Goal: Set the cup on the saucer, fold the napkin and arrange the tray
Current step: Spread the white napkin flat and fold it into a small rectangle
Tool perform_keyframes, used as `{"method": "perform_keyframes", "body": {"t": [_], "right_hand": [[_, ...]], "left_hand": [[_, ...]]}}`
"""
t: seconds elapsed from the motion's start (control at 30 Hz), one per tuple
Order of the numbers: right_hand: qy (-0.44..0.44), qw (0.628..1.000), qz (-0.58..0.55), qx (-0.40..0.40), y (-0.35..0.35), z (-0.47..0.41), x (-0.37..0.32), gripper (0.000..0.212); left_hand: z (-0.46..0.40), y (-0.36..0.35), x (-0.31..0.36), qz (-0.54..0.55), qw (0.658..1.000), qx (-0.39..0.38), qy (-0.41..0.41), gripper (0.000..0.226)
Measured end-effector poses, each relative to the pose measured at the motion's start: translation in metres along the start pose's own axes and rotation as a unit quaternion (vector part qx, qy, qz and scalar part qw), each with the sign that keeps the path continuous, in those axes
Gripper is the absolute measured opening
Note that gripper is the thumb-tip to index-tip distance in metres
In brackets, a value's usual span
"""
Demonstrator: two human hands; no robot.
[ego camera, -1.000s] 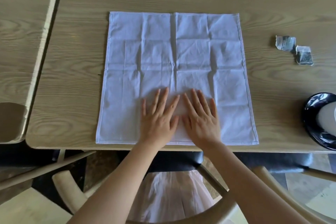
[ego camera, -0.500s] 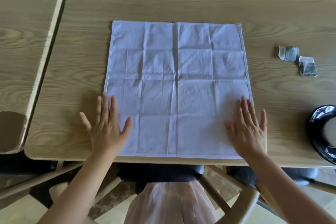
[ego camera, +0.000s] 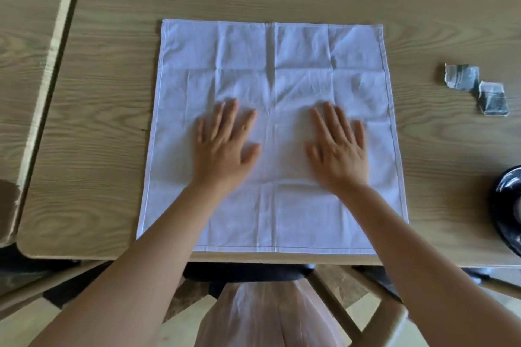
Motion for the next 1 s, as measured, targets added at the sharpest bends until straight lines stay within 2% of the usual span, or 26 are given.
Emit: {"method": "perform_keyframes", "body": {"t": [0.17,0.37,0.43,0.5,0.57,0.7,0.87,1.0], "right_hand": [[-0.067,0.997,0.031,0.023,0.031,0.005,0.057,0.070],[-0.057,0.997,0.042,0.031,0.037,0.000,0.049,0.071],[-0.015,0.998,0.034,0.045,0.033,-0.018,0.025,0.067],[0.040,0.998,0.017,0.037,0.020,-0.043,-0.008,0.063],[0.071,0.997,0.006,0.006,0.002,-0.068,-0.035,0.059],[0.053,0.998,-0.001,-0.025,-0.018,-0.103,-0.042,0.056],[0.050,0.998,0.018,-0.023,-0.002,-0.140,-0.010,0.060],[0.011,0.999,0.036,-0.015,0.015,-0.159,0.024,0.064]], "left_hand": [[0.006,-0.004,-0.060,-0.015,0.996,-0.022,0.090,0.065],[0.001,0.000,-0.082,-0.006,0.988,-0.017,0.152,0.071],[-0.017,0.004,-0.065,0.007,0.994,0.018,0.106,0.066],[-0.042,0.007,-0.036,-0.003,0.999,0.050,0.017,0.059],[-0.069,0.006,-0.009,-0.006,0.998,0.045,-0.033,0.056],[-0.112,-0.005,0.007,-0.022,0.998,-0.007,-0.054,0.056],[-0.146,-0.011,-0.024,0.000,0.998,-0.027,-0.052,0.064],[-0.159,-0.014,-0.053,-0.022,0.999,-0.032,-0.034,0.073]]}}
Point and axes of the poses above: each hand's wrist, its own z-axis away from the middle knuckle, its own y-axis out of the back of the hand, x = y × z, the point moved 3 cm from there along -z, towards the middle knuckle, and after that the axes turned 15 degrees about -z, right-handed, at the moved point
